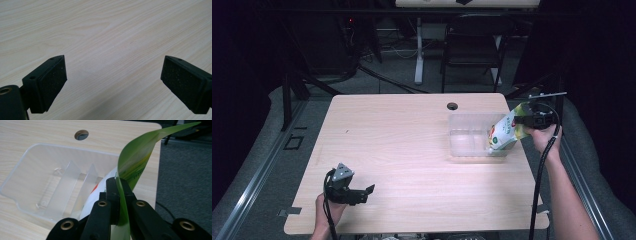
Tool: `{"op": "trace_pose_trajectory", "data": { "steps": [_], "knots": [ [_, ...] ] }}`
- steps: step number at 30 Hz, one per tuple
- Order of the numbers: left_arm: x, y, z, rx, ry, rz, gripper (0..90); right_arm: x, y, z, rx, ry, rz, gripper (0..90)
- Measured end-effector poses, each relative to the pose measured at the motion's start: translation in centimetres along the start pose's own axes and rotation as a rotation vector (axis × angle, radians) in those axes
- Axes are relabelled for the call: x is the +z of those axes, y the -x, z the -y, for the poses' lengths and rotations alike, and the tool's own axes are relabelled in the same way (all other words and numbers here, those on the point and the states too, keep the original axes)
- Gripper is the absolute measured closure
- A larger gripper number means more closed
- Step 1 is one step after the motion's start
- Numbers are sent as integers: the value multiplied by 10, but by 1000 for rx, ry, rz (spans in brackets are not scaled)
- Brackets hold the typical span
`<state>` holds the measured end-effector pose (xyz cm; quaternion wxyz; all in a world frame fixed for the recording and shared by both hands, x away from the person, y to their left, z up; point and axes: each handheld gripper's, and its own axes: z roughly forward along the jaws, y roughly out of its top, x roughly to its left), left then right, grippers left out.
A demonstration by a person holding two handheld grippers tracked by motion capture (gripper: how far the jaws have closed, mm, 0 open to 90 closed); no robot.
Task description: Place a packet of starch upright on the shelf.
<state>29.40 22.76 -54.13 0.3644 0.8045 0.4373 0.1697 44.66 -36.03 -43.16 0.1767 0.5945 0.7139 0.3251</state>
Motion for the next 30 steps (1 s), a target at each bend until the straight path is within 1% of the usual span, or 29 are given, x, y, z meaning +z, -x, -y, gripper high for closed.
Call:
{"op": "trace_pose_trajectory", "data": {
  "steps": [1, 4, 9, 12, 13, 17, 19, 21, 23, 25, 26, 27, 28, 30],
  "knots": [
    [0, 0, 0, -9, 4, 1, 64, 0, 1, 1, 1, 2, 1, 893],
    [-1, 0, 1, -4, -5, 6, 64, 1, 6, 2, 9, -8, -1, 891],
    [-4, 1, 1, -8, 12, 2, 65, 1, 8, 3, 16, -12, -5, 881],
    [-2, 2, 1, 0, 5, 5, 65, 2, 9, 4, 20, -14, -8, 867],
    [-2, 2, 1, 1, 3, 6, 65, 2, 9, 4, 23, -13, -3, 864],
    [-2, 1, 0, 0, 5, 7, 65, 3, 11, 4, 26, -11, -3, 838],
    [-2, 2, 0, 3, 5, 6, 65, 2, 11, 4, 20, -11, 5, 804],
    [-2, 2, 0, 6, 8, 8, 65, 1, 10, 4, 27, -2, 6, 727],
    [-2, 2, 0, 9, 7, 7, 65, -3, 10, 5, 36, 11, -18, 615],
    [-2, 2, 0, 8, 5, 6, 65, -7, 10, 6, 44, 23, -25, 529],
    [-3, 2, 0, 5, 7, 5, 65, -9, 9, 6, 44, 21, -24, 465],
    [-3, 2, 0, 5, 6, 4, 65, -11, 8, 6, 54, 21, -17, 424],
    [-3, 2, 0, 5, 9, 2, 65, -14, 8, 6, 44, 14, -21, 374],
    [-3, 2, 0, 4, 7, 5, 65, -20, 5, 6, 35, 21, -23, 270]
  ]
}}
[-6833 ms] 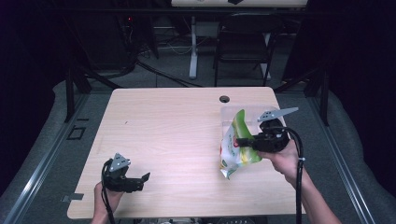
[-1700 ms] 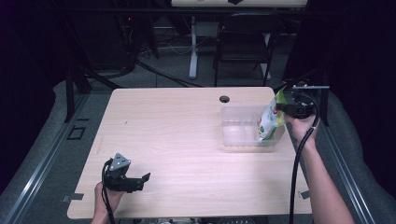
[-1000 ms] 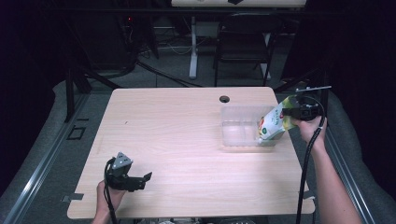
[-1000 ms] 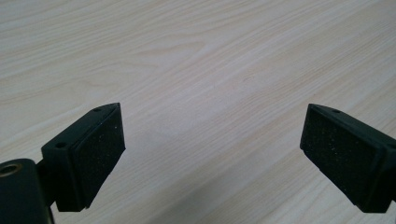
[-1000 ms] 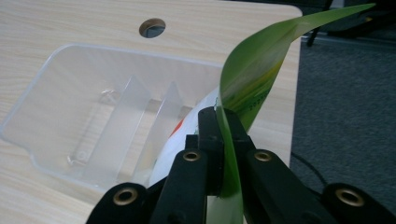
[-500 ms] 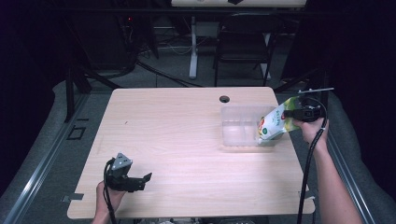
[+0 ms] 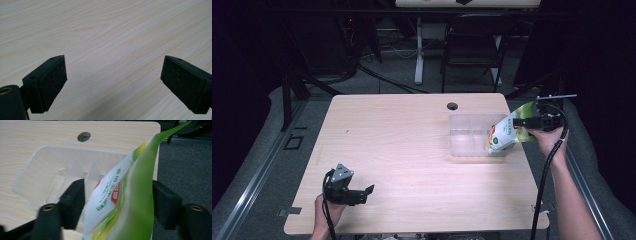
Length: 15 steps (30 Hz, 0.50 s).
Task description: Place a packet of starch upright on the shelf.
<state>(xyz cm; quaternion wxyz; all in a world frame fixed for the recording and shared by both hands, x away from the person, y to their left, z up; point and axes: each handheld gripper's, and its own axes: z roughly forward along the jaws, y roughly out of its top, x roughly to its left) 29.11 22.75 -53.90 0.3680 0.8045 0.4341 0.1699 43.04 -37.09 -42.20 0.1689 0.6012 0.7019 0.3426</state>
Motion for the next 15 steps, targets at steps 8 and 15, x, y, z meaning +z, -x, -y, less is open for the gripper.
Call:
{"op": "trace_pose_trajectory", "data": {
  "steps": [8, 15],
  "knots": [
    [1, 1, 0, 3, 0, -1, 65, -27, -16, 6, -78, -4, -3, 82],
    [1, 1, -1, 3, 2, -1, 65, -54, -35, 22, -159, 34, -16, 45]
  ]
}}
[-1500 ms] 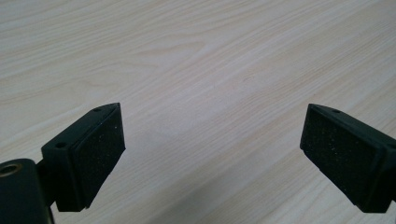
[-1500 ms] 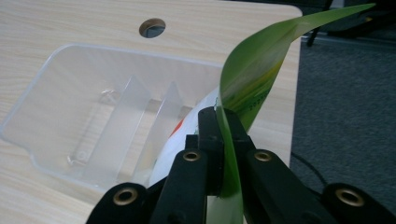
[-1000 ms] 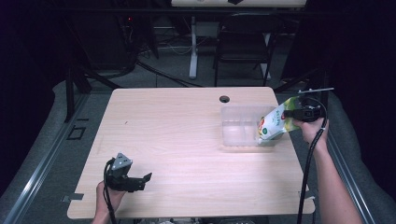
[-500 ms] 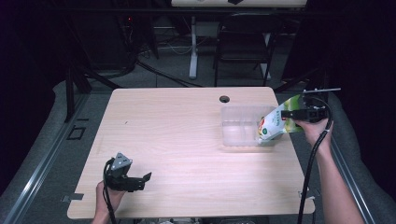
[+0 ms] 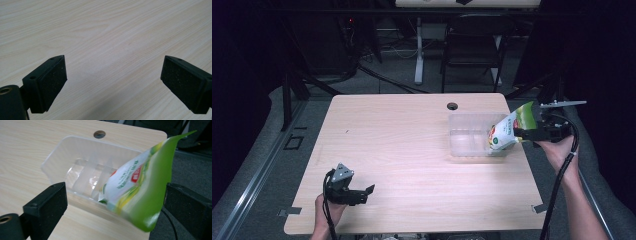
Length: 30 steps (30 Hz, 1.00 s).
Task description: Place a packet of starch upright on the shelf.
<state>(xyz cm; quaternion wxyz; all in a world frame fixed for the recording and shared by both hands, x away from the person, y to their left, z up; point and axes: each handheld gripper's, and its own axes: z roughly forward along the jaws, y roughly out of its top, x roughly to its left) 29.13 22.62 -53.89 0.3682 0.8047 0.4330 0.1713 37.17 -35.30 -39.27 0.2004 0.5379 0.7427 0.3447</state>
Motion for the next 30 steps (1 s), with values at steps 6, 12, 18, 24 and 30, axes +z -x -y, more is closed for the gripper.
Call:
{"op": "trace_pose_trajectory", "data": {
  "steps": [6, 12, 18, 24, 30],
  "knots": [
    [0, 1, 0, -1, 1, 1, 65, -27, -20, 12, -53, 45, -36, 41],
    [1, 1, 0, 0, 1, 2, 65, -43, -43, 29, -100, 82, -101, 46],
    [1, 1, 0, 0, -1, 1, 65, -43, -70, 51, -163, 59, -130, 48],
    [1, 1, -1, 6, -3, 3, 65, -25, -93, 83, -200, 7, -172, 47],
    [1, 1, -1, 3, -3, 2, 65, 1, -104, 114, -191, -68, -226, 33]
  ]
}}
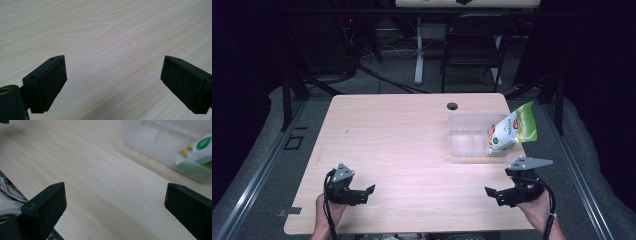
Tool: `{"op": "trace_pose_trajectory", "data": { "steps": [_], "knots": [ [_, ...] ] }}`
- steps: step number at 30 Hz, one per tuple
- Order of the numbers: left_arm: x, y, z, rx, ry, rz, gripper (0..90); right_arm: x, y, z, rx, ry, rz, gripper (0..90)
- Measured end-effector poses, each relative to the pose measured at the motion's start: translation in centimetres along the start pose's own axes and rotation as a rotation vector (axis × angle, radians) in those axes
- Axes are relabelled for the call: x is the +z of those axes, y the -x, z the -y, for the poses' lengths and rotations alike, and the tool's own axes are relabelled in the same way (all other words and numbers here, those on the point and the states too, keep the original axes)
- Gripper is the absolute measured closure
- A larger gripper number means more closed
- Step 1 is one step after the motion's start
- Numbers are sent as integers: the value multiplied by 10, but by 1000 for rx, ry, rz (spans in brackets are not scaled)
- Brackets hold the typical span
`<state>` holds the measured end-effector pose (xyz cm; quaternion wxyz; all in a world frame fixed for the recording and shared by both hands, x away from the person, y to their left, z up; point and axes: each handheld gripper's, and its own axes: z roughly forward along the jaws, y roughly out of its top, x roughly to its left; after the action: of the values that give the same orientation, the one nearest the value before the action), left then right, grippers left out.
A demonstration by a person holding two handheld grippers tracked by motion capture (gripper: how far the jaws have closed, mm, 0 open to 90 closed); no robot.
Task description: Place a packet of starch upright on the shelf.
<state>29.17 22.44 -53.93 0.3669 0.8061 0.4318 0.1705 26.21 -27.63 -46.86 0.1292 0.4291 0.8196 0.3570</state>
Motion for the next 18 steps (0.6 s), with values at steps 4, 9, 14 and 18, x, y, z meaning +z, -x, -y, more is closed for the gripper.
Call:
{"op": "trace_pose_trajectory", "data": {
  "steps": [4, 9, 14, 18],
  "knots": [
    [0, 0, 0, 5, -1, 3, 65, 20, -2, 19, 18, -61, -34, 32],
    [0, 1, 0, 5, 2, 5, 66, 42, -5, 39, 4, -145, -43, 29],
    [-2, 0, 0, 8, 8, 6, 65, 46, -1, 43, 19, -146, -48, 28],
    [-2, 0, -1, 7, 11, 10, 66, 47, 4, 47, 44, -146, -49, 31]
  ]
}}
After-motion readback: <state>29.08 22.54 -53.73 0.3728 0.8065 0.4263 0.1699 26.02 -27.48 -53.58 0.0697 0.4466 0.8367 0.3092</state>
